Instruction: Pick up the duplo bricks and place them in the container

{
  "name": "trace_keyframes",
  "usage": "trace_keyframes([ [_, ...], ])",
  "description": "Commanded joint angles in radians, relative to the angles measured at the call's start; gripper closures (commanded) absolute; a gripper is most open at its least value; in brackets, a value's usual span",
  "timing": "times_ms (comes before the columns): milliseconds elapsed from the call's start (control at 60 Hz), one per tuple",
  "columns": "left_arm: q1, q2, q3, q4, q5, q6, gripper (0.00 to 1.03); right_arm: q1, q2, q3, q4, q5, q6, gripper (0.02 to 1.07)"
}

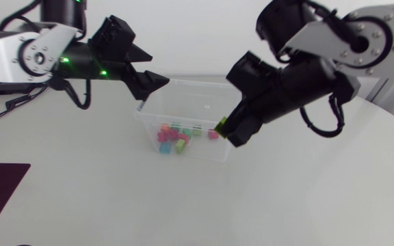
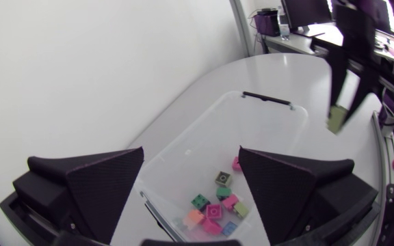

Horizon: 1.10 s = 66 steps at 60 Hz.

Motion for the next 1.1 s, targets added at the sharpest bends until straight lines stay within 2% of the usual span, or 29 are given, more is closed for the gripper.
trace_keyframes([
  [0, 0.016, -0.085, -0.058, -0.077, 0.048, 0.07, 0.06, -0.042, 0.016, 0.058, 0.009, -0.019, -0.007, 0.9],
  [17, 0.017, -0.112, -0.081, -0.135, 0.067, 0.12, 0.06, -0.048, 0.02, 0.068, 0.019, -0.022, -0.004, 0.9],
  [83, 0.017, -0.154, -0.132, -0.201, 0.07, 0.197, 0.06, -0.068, 0.046, 0.089, 0.092, -0.029, 0.019, 0.9],
  [150, -0.004, -0.188, -0.202, -0.336, 0.079, 0.321, 0.06, -0.078, 0.089, 0.101, 0.167, -0.03, 0.042, 0.9],
  [267, -0.055, -0.204, -0.285, -0.396, 0.078, 0.386, 0.07, -0.091, 0.158, 0.103, 0.293, -0.027, 0.064, 0.9],
  [383, -0.171, -0.181, -0.38, -0.402, 0.036, 0.4, 0.1, -0.091, 0.29, 0.137, 0.378, 0.004, 0.077, 0.87],
  [417, -0.2, -0.169, -0.399, -0.402, 0.022, 0.401, 0.1, -0.082, 0.312, 0.126, 0.434, 0.05, 0.077, 0.77],
  [433, -0.219, -0.157, -0.41, -0.402, 0.016, 0.401, 0.11, -0.077, 0.318, 0.12, 0.458, 0.07, 0.077, 0.59],
  [467, -0.236, -0.146, -0.417, -0.402, 0.012, 0.401, 0.14, -0.077, 0.316, 0.117, 0.467, 0.076, 0.079, 0.32],
  [483, -0.253, -0.135, -0.423, -0.402, 0.007, 0.401, 0.16, -0.077, 0.31, 0.114, 0.469, 0.076, 0.087, 0.14],
  [500, -0.262, -0.128, -0.428, -0.402, 0.002, 0.401, 0.18, -0.077, 0.299, 0.109, 0.472, 0.074, 0.088, 0.04],
  [533, -0.28, -0.117, -0.436, -0.402, -0.004, 0.401, 0.2, -0.082, 0.261, 0.083, 0.489, 0.073, 0.094, 0.06],
  [567, -0.311, -0.099, -0.449, -0.402, -0.014, 0.4, 0.26, -0.091, 0.194, 0.026, 0.541, 0.07, 0.1, 0.06],
  [633, -0.366, -0.065, -0.469, -0.401, -0.042, 0.401, 0.48, -0.115, 0.054, -0.09, 0.618, 0.065, 0.105, 0.06],
  [667, -0.377, -0.051, -0.472, -0.399, -0.047, 0.401, 0.54, -0.129, -0.02, -0.155, 0.645, 0.057, 0.105, 0.06],
  [683, -0.392, -0.028, -0.474, -0.399, -0.056, 0.401, 0.63, -0.135, -0.047, -0.179, 0.65, 0.053, 0.105, 0.06],
  [717, -0.417, 0.007, -0.475, -0.398, -0.07, 0.401, 0.74, -0.157, -0.122, -0.242, 0.661, 0.037, 0.103, 0.06],
  [767, -0.438, 0.061, -0.469, -0.398, -0.087, 0.4, 0.83, -0.184, -0.194, -0.31, 0.662, 0.022, 0.103, 0.06],
  [900, -0.507, 0.164, -0.451, -0.398, -0.117, 0.395, 0.85, -0.283, -0.306, -0.443, 0.645, -0.048, 0.1, 0.06],
  [983, -0.575, 0.242, -0.426, -0.398, -0.123, 0.381, 0.85, -0.325, -0.329, -0.512, 0.642, -0.082, 0.091, 0.06],
  [1083, -0.602, 0.299, -0.388, -0.398, -0.131, 0.372, 0.85, -0.327, -0.333, -0.555, 0.641, -0.085, 0.08, 0.06],
])
